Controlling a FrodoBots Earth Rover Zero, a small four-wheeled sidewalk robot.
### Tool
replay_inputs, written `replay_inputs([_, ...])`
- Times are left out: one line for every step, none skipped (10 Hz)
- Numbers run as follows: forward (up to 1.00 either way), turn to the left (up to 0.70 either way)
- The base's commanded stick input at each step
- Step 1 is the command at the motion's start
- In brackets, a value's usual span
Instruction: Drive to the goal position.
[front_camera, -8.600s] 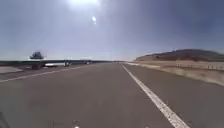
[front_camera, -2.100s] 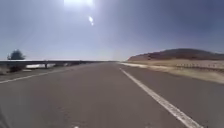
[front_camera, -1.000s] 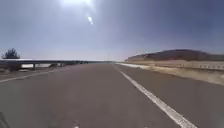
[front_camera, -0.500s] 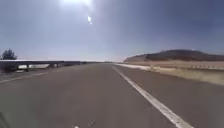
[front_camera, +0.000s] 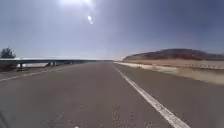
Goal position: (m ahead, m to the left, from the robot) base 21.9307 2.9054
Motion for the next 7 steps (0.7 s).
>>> replay_inputs([1.00,0.00])
replay_inputs([1.00,0.00])
replay_inputs([1.00,0.00])
replay_inputs([1.00,0.00])
replay_inputs([1.00,0.00])
replay_inputs([1.00,0.00])
replay_inputs([1.00,0.00])
